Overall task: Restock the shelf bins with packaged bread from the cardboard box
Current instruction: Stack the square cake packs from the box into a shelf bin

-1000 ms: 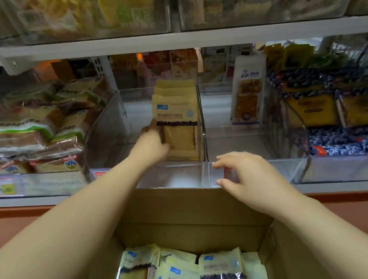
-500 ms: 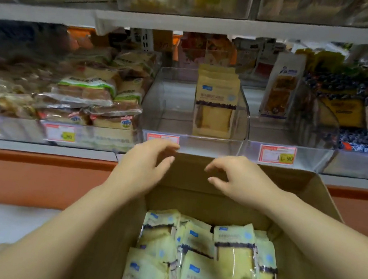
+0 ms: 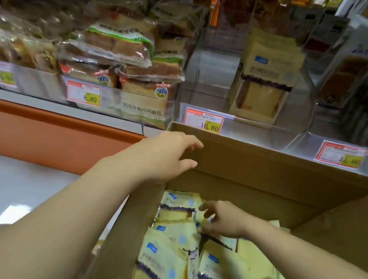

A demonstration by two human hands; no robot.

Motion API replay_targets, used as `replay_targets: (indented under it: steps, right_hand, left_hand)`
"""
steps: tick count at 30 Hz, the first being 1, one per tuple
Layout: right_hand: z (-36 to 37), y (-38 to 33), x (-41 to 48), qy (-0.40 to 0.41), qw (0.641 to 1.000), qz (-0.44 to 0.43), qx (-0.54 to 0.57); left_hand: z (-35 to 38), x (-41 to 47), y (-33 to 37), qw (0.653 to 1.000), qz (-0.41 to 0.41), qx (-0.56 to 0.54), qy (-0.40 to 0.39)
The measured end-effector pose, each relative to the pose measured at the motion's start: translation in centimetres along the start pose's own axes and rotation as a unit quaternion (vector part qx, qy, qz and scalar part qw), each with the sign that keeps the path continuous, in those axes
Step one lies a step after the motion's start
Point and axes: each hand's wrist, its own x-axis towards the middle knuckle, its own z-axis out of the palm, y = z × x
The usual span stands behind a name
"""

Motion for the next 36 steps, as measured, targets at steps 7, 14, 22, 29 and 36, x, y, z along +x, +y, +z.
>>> replay_targets:
  steps: [7,14,22,29,36]
  right_hand:
    - [4.4,-2.5,2.1,0.036,0.999,-0.015,0.033]
    - [0.9,-3.1,-1.1,0.129,0.989,-0.068,0.024]
    - [-8.7,-3.8,-10.6,0.315,0.945,-0.091,-0.003]
    - [-13.8,-5.0,-15.0,0.489,0.852,-0.165,0.093]
    - [-18.9,-4.2,-15.1,0.575,0.761,-0.248,0.167]
  left_hand:
    - [-0.4,0.0,-0.2,0.999,-0.011,-0.025,-0.025]
    - [-0.3,-0.6,-0.4,1.0,-0.001,-0.022,-0.007]
    - [-1.1,-1.0,1.0,0.992,0.07,-0.063,0.084]
    - [-3.8,-0.4,4.0,0.952,0.08,-0.176,0.236]
    - [-8.7,2.5,7.8,0.899,0.112,-0.233,0.355]
